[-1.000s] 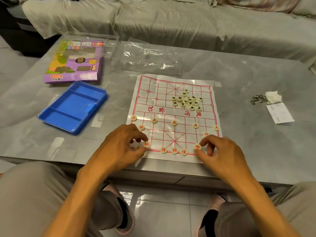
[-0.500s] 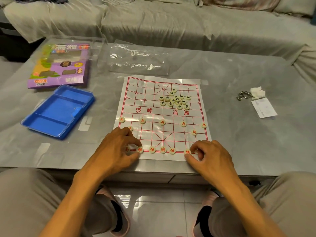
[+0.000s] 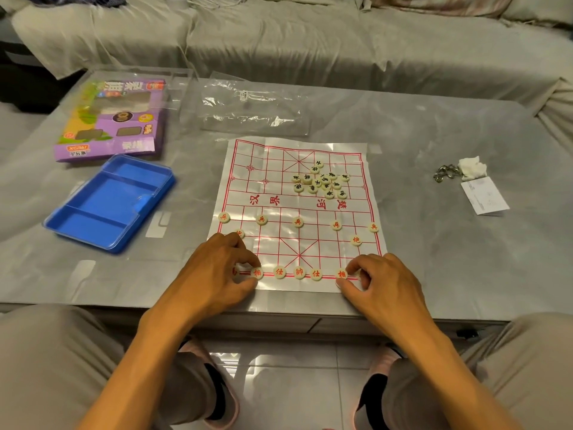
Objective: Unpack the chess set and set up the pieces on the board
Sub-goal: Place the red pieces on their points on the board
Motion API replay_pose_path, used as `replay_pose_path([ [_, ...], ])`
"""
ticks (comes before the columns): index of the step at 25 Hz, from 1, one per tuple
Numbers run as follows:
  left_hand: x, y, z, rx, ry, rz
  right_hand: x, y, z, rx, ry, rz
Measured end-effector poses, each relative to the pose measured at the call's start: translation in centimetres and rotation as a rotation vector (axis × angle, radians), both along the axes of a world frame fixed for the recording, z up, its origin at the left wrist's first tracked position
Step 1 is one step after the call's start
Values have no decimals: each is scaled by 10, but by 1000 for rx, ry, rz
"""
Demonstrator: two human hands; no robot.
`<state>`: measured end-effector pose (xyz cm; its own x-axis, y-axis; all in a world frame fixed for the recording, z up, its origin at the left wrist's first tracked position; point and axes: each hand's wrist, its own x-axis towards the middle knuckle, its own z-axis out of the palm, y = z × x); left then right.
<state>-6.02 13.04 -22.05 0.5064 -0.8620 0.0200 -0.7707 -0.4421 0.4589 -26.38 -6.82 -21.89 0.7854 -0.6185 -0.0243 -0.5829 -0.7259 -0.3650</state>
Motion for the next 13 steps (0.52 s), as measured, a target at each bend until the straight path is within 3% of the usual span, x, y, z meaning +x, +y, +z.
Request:
replay_pose_path([
  [13, 5, 3, 4, -7, 8, 17, -2, 0, -2, 46, -35, 36],
])
